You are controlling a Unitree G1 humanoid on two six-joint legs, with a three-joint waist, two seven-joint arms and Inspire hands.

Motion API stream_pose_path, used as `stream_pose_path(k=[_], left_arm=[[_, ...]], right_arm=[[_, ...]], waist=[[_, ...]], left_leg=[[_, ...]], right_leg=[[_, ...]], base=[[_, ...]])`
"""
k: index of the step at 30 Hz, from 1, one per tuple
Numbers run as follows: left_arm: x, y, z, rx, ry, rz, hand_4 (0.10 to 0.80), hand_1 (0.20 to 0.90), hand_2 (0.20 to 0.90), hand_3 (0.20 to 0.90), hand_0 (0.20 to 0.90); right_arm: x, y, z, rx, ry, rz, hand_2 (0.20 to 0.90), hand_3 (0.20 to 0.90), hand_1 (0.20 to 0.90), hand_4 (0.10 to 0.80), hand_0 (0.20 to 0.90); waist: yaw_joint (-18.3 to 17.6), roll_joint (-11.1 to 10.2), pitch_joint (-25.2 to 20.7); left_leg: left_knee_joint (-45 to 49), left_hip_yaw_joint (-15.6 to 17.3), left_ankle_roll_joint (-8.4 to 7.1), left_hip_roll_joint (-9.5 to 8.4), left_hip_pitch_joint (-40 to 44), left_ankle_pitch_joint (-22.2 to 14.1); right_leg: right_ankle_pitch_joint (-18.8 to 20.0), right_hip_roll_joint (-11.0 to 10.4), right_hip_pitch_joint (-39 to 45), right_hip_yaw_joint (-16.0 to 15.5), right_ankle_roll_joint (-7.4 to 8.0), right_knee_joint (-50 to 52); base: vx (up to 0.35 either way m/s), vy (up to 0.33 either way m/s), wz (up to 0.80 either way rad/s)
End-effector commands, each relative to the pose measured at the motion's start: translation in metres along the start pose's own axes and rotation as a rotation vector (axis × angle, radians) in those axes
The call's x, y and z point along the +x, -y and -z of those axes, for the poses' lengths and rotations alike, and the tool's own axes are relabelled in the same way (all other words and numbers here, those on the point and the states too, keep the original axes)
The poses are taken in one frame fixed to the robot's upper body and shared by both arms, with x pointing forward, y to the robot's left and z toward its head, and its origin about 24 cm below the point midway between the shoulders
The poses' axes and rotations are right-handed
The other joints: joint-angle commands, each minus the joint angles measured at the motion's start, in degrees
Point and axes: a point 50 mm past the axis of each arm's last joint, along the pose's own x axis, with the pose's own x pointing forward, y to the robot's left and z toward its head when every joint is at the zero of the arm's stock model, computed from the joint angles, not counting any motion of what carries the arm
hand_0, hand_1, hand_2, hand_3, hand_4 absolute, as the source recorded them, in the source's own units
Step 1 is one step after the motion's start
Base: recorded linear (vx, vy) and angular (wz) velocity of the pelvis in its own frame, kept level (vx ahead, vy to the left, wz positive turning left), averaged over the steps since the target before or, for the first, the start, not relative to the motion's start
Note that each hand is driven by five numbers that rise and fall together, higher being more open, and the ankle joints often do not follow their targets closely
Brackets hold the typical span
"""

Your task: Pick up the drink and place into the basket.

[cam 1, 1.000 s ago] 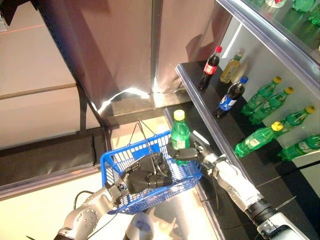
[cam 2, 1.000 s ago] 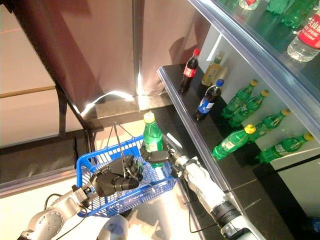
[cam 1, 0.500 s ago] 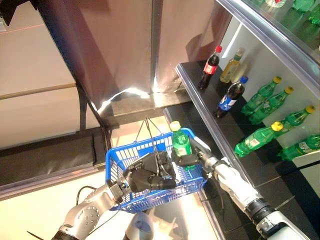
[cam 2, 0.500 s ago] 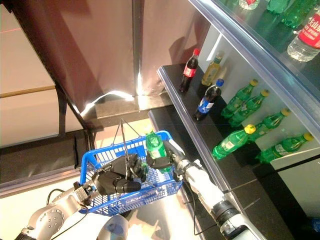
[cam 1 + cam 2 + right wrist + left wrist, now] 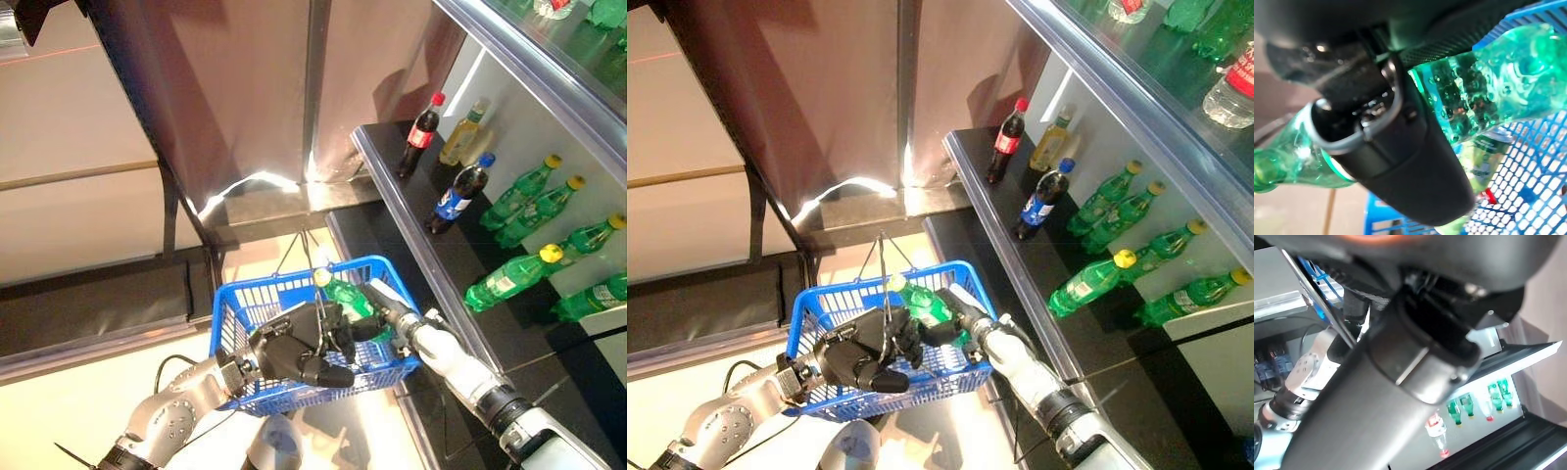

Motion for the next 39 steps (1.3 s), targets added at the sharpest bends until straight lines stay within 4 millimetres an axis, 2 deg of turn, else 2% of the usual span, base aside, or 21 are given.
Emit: stream_pose_path(k=[1, 6, 15, 21, 39], left_arm=[[0.05, 0.094, -0.058, 0.187, 0.285, 0.722, 0.1, 0.3, 0.3, 0.2, 0.3], [0.053, 0.098, -0.058, 0.201, 0.278, 0.746, 0.1, 0.3, 0.3, 0.2, 0.3], [0.056, 0.105, -0.061, 0.221, 0.271, 0.782, 0.1, 0.3, 0.3, 0.2, 0.3], [0.059, 0.109, -0.063, 0.252, 0.272, 0.803, 0.1, 0.3, 0.3, 0.2, 0.3], [0.061, 0.121, -0.074, 0.366, 0.271, 0.887, 0.1, 0.3, 0.3, 0.2, 0.3]], right_arm=[[0.013, 0.036, -0.065, -0.175, 0.252, 0.079, 0.3, 0.2, 0.3, 0.1, 0.3], [0.015, 0.03, -0.07, -0.238, 0.264, 0.042, 0.3, 0.2, 0.3, 0.1, 0.3], [0.016, 0.021, -0.093, -0.412, 0.33, -0.004, 0.3, 0.2, 0.3, 0.1, 0.3], [0.019, 0.01, -0.098, -0.49, 0.334, -0.042, 0.3, 0.2, 0.3, 0.1, 0.3], [0.033, -0.021, -0.066, -0.551, 0.156, -0.238, 0.3, 0.2, 0.3, 0.1, 0.3]], waist=[[-0.3, 0.5, -9.5], [-0.4, 0.5, -9.3], [-0.5, 0.3, -9.4], [-0.6, 0.2, -9.6], [0.6, -0.7, -9.8]], left_leg=[[-0.2, -2.2, 0.33, -1.11, 0.0, -1.5], [-0.2, -2.4, 0.38, -1.18, -0.1, -1.4], [-0.2, -2.8, 0.45, -1.5, -0.2, -1.3], [-0.2, -2.8, 0.41, -1.59, -0.3, -1.3], [-0.2, -3.5, 0.09, -1.72, -0.6, -1.3]], right_leg=[[-1.8, 1.5, 2.8, 0.4, -1.14, 0.5], [-1.9, 1.6, 2.8, 0.5, -1.25, 0.6], [-2.0, 1.9, 2.6, 0.9, -1.37, 0.6], [-2.0, 1.9, 2.5, 1.3, -1.36, 0.6], [-2.0, 1.9, 2.5, 0.7, -1.27, 0.4]], base=[[0.01, -0.002, 0.12], [0.0, -0.003, 0.05], [0.0, 0.0, 0.0], [-0.006, 0.003, 0.06], [0.0, 0.0, 0.0]])
